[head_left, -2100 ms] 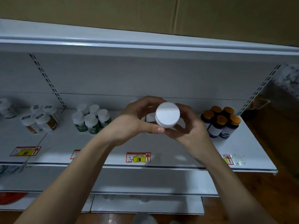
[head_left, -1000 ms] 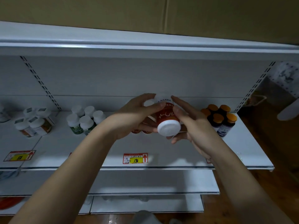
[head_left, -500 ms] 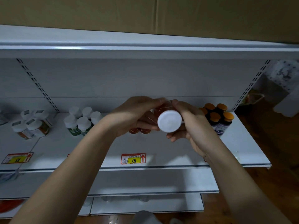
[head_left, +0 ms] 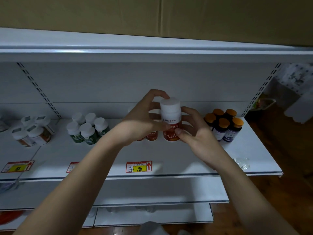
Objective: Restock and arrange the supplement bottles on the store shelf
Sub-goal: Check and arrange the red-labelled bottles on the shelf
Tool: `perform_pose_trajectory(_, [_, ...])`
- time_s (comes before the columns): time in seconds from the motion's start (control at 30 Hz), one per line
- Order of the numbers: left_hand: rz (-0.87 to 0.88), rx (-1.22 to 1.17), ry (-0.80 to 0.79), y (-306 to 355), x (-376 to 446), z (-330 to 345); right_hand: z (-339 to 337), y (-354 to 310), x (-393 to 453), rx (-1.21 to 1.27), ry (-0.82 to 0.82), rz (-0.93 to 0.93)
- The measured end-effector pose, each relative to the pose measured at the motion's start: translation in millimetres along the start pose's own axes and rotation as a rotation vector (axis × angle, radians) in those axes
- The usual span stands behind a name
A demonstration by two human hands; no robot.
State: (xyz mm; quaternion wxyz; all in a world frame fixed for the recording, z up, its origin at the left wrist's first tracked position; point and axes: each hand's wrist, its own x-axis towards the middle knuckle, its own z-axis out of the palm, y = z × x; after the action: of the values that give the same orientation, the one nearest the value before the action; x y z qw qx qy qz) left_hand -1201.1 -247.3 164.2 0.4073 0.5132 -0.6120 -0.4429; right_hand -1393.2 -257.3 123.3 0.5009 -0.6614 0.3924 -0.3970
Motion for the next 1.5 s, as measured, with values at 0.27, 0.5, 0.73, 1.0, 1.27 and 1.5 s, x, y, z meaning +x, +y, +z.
perform_pose_trajectory(0.27, [0.078, 0.22, -0.016, 5, 15, 2, -1, 24, 8, 0.039, 0.024, -0.033])
perform_pose_trajectory(0.5, [0.064, 0.545, -0.023, -14, 67, -12, 0, 63, 41, 0.076, 0.07, 0.121])
perform_pose_trajectory(0.73, [0.03, 0.719, -0.082, -38, 110, -8, 14, 125, 57, -0.223, 0.142, 0.267])
perform_pose_trajectory(1.0, [-0.014, 0.871, -0.107, -68, 143, -3, 20, 181, 43, -0.977, -0.083, 0.15])
perform_pose_trajectory(1.27, [-0.063, 0.969, -0.153, -91, 150, -5, 20, 187, 42, -0.965, -0.036, 0.111])
perform_pose_trajectory(1.5, [-0.051, 0.94, -0.165, -86, 150, -2, 20, 186, 43, -0.945, -0.049, 0.125])
